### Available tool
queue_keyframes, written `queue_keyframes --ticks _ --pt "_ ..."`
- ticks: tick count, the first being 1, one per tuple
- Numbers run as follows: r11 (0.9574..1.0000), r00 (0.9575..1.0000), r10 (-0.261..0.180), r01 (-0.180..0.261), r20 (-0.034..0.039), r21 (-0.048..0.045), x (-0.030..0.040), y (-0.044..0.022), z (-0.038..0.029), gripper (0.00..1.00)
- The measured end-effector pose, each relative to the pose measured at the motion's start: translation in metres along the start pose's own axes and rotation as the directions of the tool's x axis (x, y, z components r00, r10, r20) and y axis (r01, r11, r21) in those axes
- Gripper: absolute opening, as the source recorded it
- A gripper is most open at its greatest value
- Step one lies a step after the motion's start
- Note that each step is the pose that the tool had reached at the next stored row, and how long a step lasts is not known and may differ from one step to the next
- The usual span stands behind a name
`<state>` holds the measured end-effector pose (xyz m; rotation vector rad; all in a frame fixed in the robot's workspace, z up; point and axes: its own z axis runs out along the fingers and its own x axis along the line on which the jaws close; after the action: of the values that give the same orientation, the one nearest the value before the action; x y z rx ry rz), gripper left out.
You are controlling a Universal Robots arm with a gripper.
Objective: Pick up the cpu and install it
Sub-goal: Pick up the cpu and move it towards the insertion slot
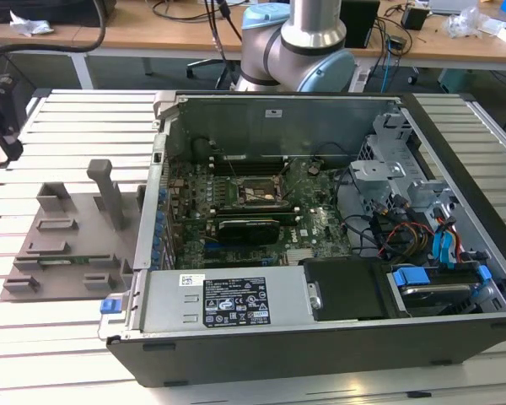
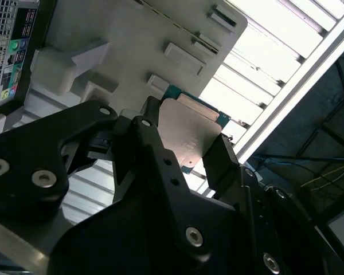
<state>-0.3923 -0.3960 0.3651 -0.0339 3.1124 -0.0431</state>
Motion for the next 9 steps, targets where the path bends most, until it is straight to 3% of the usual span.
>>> queue_keyframes --ticks 9 --pt "1.0 1.0 0.0 0.0 0.0001 0.0 -0.0005 -0.0005 -0.0175 0.55"
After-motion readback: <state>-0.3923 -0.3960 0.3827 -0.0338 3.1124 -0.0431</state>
